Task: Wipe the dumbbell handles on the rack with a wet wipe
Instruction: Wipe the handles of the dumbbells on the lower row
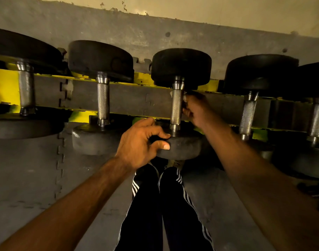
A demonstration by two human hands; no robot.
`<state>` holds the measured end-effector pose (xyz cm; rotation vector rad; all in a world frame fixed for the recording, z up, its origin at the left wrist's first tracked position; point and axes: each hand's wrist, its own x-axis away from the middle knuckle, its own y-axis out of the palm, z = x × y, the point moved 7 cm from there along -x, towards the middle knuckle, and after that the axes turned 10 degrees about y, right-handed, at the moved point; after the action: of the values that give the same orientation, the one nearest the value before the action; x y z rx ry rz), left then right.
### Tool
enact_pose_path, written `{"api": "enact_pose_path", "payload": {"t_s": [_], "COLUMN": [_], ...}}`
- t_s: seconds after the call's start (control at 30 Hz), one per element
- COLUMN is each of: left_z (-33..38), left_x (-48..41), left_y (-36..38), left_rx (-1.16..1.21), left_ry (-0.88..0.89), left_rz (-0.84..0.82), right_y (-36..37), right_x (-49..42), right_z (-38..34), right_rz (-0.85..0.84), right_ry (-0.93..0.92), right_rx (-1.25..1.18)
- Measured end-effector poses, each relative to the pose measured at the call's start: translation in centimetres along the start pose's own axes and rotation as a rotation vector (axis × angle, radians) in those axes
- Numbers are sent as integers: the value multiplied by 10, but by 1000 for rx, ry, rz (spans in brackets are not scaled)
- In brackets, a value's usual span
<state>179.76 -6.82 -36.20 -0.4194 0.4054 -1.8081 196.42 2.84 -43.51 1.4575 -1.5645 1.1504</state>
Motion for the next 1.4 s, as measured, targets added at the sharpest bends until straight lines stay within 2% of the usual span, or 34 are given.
{"api": "enact_pose_path", "payload": {"t_s": [0.23, 0.37, 0.47, 0.57, 0.7, 0.77, 0.93, 1.03, 1.1, 1.2, 1.33, 1.4], "left_z": [1, 1, 2, 2, 3, 2, 3, 3, 3, 4, 4, 4], "left_x": [-1, 0, 0, 0, -1, -1, 0, 0, 0, 0, 0, 0], "left_y": [1, 0, 0, -1, -1, -1, -2, -2, -1, -1, -2, -1], "left_rx": [-30, -29, -39, -50, -54, -55, -74, -79, -67, -59, -53, -53], "left_ry": [15, 14, 22, 13, 7, 9, 9, 10, 14, 15, 9, 5], "left_rz": [-14, 2, 2, -1, -20, -22, -3, 0, 3, 8, 19, 24], "right_y": [-10, -17, -14, -17, -29, -26, -4, 2, 9, 17, 13, 6], "right_x": [2, -5, -8, 0, 13, 12, 0, -5, -5, -8, -7, -3], "right_z": [28, 8, -1, 7, 27, 22, -11, -1, 6, 5, 13, 15], "right_rz": [-28, 2, 1, 8, 42, 42, -3, -58, -135, -234, -200, -60], "right_ry": [-46, -176, -204, -198, -125, -111, -77, 23, 120, 142, 117, 1], "right_rx": [50, 49, -26, -100, 75, 76, -171, -377, -436, -477, -607, -523]}}
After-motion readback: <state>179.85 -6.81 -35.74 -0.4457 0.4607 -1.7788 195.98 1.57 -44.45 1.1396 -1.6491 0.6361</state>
